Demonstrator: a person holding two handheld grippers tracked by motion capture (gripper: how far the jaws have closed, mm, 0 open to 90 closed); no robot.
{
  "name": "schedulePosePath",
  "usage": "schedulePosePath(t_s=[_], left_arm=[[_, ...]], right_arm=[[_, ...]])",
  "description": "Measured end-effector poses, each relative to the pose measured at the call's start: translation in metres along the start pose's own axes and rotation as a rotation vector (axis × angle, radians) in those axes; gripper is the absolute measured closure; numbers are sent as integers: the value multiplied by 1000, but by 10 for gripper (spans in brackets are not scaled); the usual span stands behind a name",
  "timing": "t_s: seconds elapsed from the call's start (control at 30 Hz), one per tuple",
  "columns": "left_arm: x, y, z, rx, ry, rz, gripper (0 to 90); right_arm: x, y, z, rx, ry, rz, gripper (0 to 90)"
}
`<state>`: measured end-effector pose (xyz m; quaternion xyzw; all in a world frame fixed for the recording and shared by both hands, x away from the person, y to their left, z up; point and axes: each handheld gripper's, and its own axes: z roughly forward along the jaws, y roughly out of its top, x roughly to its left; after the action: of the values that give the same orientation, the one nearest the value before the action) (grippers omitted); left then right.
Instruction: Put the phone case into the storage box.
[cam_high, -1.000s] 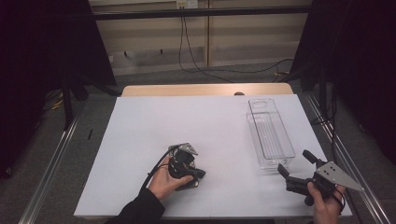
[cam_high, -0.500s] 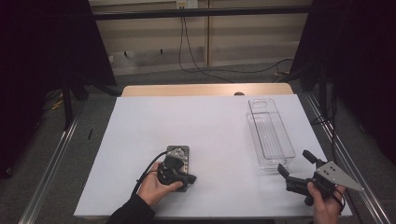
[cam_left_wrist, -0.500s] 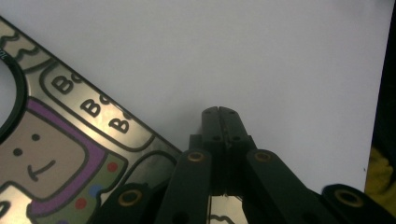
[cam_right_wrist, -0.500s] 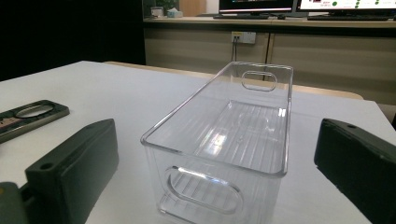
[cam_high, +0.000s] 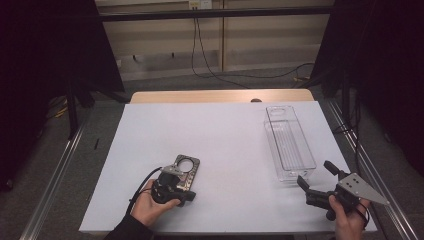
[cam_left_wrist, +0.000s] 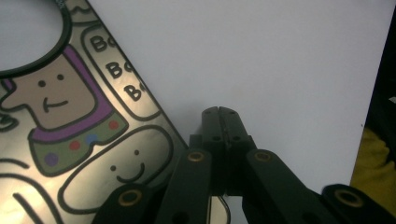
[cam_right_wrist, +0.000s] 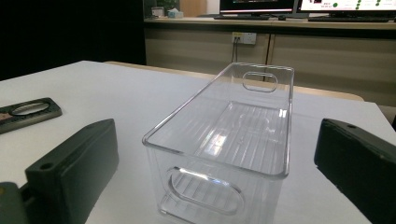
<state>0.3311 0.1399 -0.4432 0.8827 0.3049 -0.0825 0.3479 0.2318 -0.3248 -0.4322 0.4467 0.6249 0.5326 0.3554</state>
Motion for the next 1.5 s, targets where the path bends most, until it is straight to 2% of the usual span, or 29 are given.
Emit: schedulePosePath(t_s=[0.1, 0.23, 0.37, 0.53, 0.6, 0.73, 1.07, 1.13, 1.23, 1.5], left_arm=[[1, -2, -3, 1, 13, 0, 900], [5, -8, -10, -6, 33, -21, 900], [9, -13, -15, -17, 34, -44, 900], [10, -15, -18, -15, 53, -39, 900], [10, -18, -22, -12, 79, -24, 900], [14, -22, -25, -26, 72, -49, 900], [16, -23, -28, -28, 82, -50, 900], [15, -25, -30, -29, 102, -46, 900], [16, -27, -31, -37, 93, -57, 900], [12, -27, -31, -43, 122, -30, 897]], right_arm=[[0, 0, 0, 1, -1, 1, 0], [-1, 0, 0, -1, -1, 3, 0], [-1, 0, 0, -2, 0, 1, 0], [0, 0, 0, 0, 2, -3, 0], [0, 0, 0, 1, 1, -1, 0], [-1, 0, 0, 0, -1, 3, 0], [-1, -1, 0, 4, -4, -2, 0], [-1, -1, 0, 2, -6, -1, 0], [-1, 0, -1, 2, -6, -3, 0], [-1, -1, 0, 2, -6, -1, 0]])
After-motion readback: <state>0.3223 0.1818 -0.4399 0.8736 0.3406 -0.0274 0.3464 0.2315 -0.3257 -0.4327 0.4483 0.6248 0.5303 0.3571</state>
